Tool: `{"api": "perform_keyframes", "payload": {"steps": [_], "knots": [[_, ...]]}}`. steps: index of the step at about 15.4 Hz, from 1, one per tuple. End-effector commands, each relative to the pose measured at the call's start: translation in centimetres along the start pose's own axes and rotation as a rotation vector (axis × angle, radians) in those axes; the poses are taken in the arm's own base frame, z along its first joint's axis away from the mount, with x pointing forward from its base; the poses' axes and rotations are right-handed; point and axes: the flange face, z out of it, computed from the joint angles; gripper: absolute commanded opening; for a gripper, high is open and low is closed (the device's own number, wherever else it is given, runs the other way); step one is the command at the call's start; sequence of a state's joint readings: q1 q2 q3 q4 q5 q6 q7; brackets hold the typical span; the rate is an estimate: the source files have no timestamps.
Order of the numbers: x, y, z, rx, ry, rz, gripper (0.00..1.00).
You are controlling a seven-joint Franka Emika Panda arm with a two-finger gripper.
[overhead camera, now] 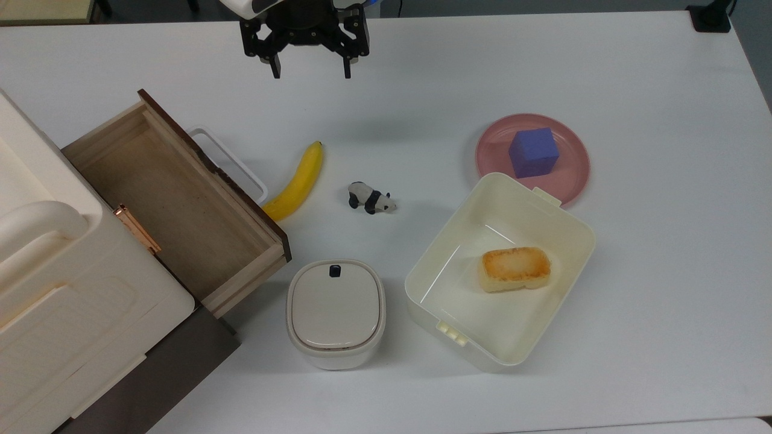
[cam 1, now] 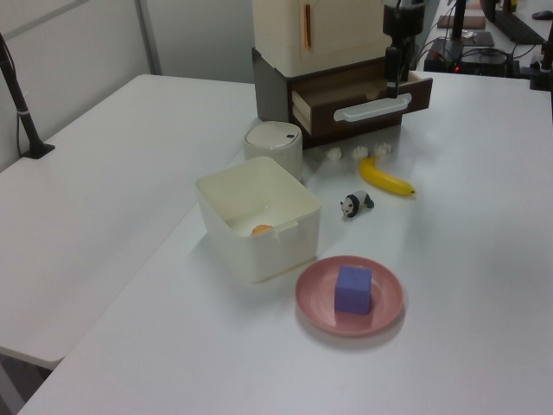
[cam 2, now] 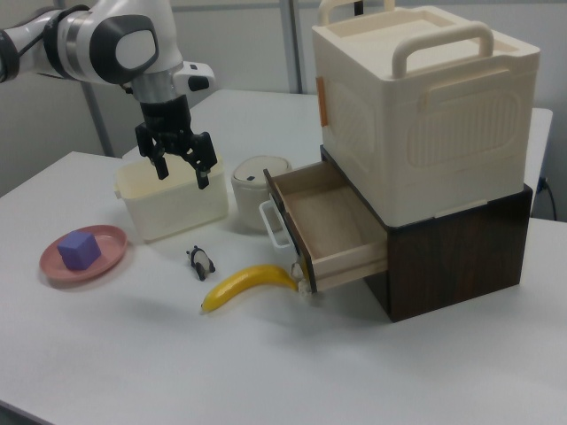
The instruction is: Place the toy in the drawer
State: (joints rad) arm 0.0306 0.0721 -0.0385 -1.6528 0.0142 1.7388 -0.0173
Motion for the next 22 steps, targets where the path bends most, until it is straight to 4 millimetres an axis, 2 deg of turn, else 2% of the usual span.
{"api": "perform_keyframes", "payload": {"steps": [1,14,18,22], "knots": [[-0.3,0.2,-0.5,-0.012,-0.02,-0.01,1.0],[-0.4,0.4,-0.7,-0.012,-0.032,-0.088,1.0],[-0.5,1.4,-0.3,0.011,-0.042,-0.421,1.0],[-0.5,1.0,0.4,0.027,-0.055,-0.841,1.0]]}}
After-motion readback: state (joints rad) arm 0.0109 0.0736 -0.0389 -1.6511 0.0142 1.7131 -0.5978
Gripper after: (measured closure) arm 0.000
